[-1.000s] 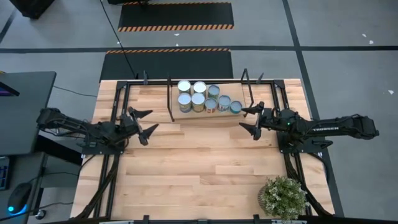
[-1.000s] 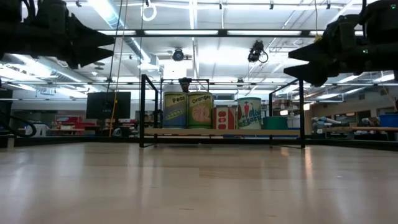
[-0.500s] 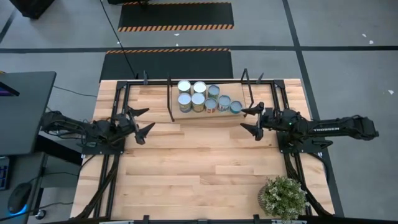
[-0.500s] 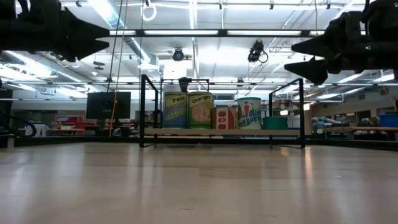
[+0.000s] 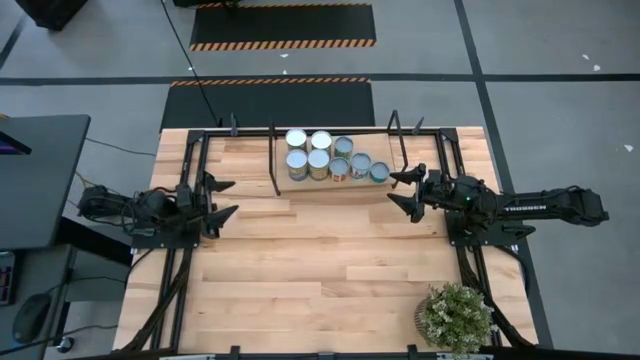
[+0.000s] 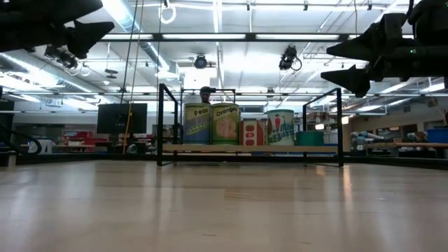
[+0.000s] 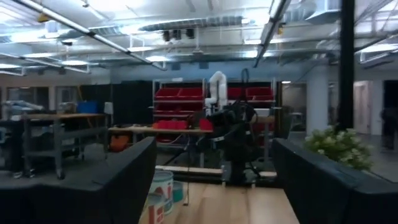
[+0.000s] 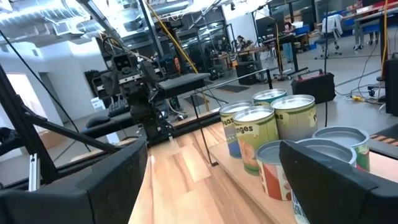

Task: Pick and place cans onto a shelf
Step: Return to Home Position

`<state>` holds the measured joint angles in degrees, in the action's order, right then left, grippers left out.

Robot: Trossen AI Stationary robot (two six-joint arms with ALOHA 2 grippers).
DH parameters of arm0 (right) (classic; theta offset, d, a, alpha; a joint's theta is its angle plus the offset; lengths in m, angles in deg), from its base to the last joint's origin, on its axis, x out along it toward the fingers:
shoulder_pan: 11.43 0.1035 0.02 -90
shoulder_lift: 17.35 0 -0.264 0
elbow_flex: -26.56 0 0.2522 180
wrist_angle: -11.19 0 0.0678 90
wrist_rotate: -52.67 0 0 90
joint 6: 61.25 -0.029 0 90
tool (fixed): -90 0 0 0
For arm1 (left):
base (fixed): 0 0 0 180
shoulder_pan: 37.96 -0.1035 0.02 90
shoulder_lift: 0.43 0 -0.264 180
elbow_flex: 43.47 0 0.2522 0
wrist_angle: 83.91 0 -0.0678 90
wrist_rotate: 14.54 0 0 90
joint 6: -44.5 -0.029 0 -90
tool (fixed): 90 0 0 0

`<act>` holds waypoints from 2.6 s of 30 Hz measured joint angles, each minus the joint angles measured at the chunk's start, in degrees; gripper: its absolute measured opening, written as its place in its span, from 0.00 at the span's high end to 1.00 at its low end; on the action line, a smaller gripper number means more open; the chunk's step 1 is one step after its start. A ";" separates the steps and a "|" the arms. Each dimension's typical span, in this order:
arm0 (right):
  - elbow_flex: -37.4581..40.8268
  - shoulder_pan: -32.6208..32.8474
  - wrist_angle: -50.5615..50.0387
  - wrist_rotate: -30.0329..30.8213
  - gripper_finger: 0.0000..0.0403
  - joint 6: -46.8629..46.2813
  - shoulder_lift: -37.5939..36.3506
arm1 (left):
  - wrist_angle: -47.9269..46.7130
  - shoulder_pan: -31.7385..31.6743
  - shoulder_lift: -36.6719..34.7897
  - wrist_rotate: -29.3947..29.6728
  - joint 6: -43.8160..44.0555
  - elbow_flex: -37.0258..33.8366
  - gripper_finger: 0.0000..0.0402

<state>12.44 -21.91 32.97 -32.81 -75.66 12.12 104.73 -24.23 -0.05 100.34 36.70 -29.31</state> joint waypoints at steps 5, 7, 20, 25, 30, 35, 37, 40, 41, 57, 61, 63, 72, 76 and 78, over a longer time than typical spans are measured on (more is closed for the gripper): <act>0.00 0.00 0.10 0.00 0.07 0.00 0.15 | -0.19 -0.06 -0.04 3.07 4.01 0.00 0.21; 0.00 0.00 0.44 0.00 0.07 0.00 0.13 | -0.10 -0.06 -0.04 3.11 4.14 0.00 0.21; 0.00 0.00 0.41 -0.04 0.07 0.00 0.13 | -0.05 -0.06 -0.02 3.13 4.14 -0.02 0.21; 0.00 0.00 0.41 -0.04 0.07 0.00 0.13 | -0.05 -0.06 -0.02 3.13 4.14 -0.02 0.21; 0.00 0.00 0.41 -0.07 0.07 0.00 0.13 | -0.05 -0.06 -0.02 3.13 4.14 -0.02 0.21; 0.00 0.00 0.41 -0.09 0.07 0.00 0.13 | -0.05 -0.06 -0.02 3.13 4.15 -0.02 0.21; 0.00 0.00 0.41 -0.09 0.07 0.00 0.13 | -0.05 -0.06 -0.02 3.13 4.13 -0.02 0.21; 0.00 0.00 0.41 -0.09 0.07 0.00 0.13 | -0.05 -0.06 -0.02 3.13 4.14 -0.04 0.21; 0.00 0.00 0.40 -0.09 0.07 0.00 0.13 | -0.05 -0.06 -0.02 3.13 4.14 -0.04 0.21; 0.00 0.00 0.38 -0.11 0.07 0.00 0.13 | -0.05 -0.04 -0.02 3.13 4.14 -0.04 0.21; 0.00 0.00 0.38 -0.11 0.07 0.00 0.13 | -0.03 -0.04 -0.02 3.14 4.14 -0.04 0.21; 0.00 0.00 0.38 -0.11 0.07 0.00 0.13 | -0.04 -0.04 -0.02 3.14 4.12 -0.04 0.21; 0.00 -0.01 0.38 -0.11 0.07 0.00 0.13 | -0.04 -0.05 -0.02 3.15 4.14 -0.04 0.21; 0.00 0.00 0.38 -0.11 0.07 0.00 0.13 | -0.05 -0.06 -0.02 3.15 4.14 -0.04 0.21; 0.00 0.00 0.38 -0.10 0.07 0.00 0.13 | -0.05 -0.06 -0.02 3.14 4.14 -0.04 0.21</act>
<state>12.44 -21.91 33.35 -32.92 -75.66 12.25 104.68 -24.28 -0.06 103.48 40.84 -29.35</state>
